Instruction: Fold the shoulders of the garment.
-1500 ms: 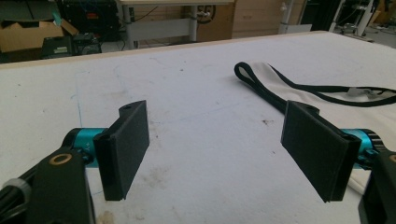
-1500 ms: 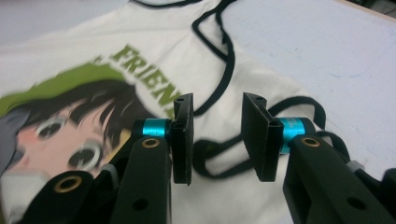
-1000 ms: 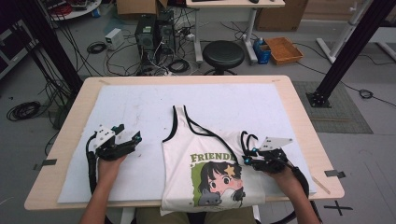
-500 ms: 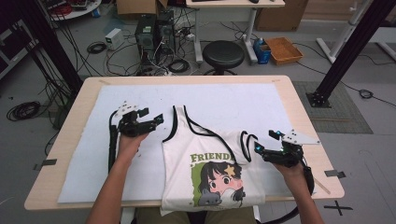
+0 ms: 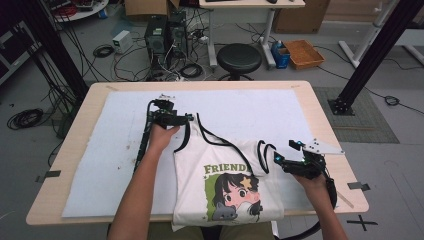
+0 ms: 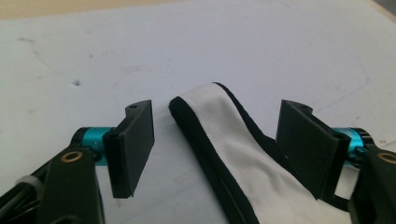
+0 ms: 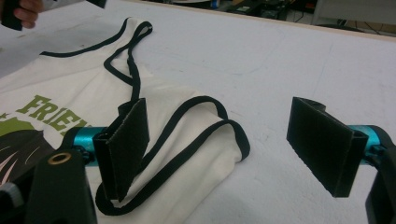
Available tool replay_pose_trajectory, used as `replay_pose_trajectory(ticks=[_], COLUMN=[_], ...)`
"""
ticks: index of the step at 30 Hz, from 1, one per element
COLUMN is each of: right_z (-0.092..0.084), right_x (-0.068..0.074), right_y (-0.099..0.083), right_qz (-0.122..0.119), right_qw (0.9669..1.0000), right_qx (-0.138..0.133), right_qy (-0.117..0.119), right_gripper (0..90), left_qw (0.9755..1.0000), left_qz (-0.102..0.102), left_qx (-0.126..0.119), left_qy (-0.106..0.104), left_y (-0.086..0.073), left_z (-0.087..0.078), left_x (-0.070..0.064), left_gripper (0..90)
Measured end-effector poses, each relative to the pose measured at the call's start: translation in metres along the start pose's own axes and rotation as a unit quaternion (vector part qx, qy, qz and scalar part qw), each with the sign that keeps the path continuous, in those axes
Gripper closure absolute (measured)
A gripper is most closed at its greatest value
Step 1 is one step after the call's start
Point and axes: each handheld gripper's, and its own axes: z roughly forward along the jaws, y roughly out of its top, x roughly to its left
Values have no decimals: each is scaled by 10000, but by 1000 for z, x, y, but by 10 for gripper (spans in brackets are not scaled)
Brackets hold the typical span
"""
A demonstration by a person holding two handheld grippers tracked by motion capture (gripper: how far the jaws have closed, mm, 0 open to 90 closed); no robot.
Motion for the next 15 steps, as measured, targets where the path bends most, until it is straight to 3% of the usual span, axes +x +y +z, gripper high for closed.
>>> replay_pose_trajectory(ticks=[2,4,7,10,13,15], right_z=[0,0,0,1,2,2], right_x=[0,0,0,0,1,1], right_y=[0,0,-1,-1,-1,-1], right_qz=[24,27,-11,5,-1,-3], right_qw=[10000,10000,10000,10000,10000,10000], right_qx=[8,13,18,34,55,62], right_qy=[-3,4,22,32,51,49], right_gripper=[208,209,208,208,209,208], left_qw=[9995,9989,9978,9966,9944,9949], left_qz=[164,180,253,425,638,566], left_qx=[250,415,602,663,693,674], left_qy=[97,93,102,255,482,487], left_y=[-4,-8,-12,-14,-14,-14], left_z=[12,22,29,31,29,27], left_x=[-5,-8,-10,-13,-13,-11], left_gripper=[288,294,311,359,507,611])
